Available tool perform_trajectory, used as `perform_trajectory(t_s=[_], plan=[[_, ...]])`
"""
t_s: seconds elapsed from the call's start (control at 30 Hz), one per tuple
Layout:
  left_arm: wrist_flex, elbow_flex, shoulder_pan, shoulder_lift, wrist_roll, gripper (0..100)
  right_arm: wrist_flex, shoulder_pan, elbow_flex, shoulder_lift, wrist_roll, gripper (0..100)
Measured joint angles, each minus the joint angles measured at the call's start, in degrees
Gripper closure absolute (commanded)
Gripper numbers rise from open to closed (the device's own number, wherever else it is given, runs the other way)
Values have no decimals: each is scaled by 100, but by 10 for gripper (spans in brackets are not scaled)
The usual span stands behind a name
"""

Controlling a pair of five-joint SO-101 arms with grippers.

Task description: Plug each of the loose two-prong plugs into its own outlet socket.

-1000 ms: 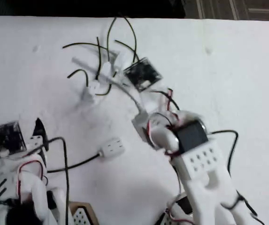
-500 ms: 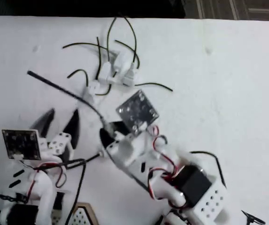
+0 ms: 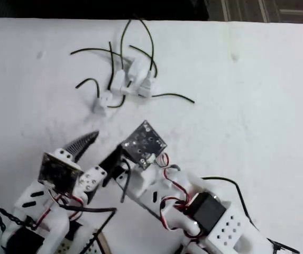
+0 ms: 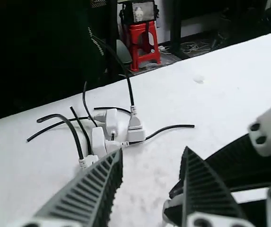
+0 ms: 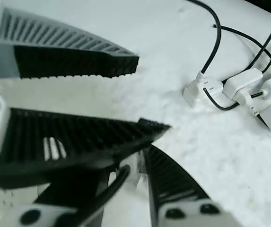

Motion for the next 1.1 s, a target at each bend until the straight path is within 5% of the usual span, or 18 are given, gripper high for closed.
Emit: perform_trajectory(t_s=[0.3,0.57,0.8,1.1], plan=[[229,-185,-193,0,-396,789,-9,290,18,281,35,981],[229,-484,-2708,0,-396,789,-62,1196,-123,1547,35,981],[229,193,-4440,0,-413,789,-70,1196,-185,2400,35,981],[229,1618,-4721,53,-413,789,-378,1196,-360,3604,-457,981]])
